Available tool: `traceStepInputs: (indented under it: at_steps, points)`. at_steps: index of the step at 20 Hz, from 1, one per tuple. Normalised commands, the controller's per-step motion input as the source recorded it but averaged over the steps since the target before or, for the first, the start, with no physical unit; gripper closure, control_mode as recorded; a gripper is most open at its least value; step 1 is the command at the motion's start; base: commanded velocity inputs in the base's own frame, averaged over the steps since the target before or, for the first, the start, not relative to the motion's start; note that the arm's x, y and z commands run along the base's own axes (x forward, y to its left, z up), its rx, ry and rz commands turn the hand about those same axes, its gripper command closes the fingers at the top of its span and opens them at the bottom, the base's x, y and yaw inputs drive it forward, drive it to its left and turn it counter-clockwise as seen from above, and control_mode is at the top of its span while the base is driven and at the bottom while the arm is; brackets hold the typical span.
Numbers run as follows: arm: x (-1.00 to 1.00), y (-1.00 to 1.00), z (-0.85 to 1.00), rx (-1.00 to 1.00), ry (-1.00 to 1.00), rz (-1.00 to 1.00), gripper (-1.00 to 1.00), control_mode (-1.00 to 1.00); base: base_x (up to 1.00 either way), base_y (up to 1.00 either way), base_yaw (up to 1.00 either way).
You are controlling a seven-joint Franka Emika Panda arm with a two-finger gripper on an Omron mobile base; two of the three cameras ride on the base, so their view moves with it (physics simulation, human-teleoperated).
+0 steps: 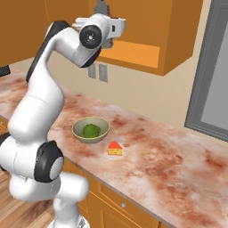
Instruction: Pick the cheese from the fridge and the cheese grater from the cabinet and place them next to the salad bowl.
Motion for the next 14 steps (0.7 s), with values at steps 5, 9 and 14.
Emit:
traceStepInputs:
  at_steps: [5,9,14]
  points:
    - [-1.0,0.12,-0.01,0.0,0.02,-0.28,1.0,-1.0,0.0,0.0,0.0]
    - [-1.0,0.39,-0.04,0.0,-0.03,-0.31,1.0,-1.0,0.0,0.0,0.0]
    - [-1.0,0.33,0.0,0.0,-0.04,-0.32,1.0,-1.0,0.0,0.0,0.0]
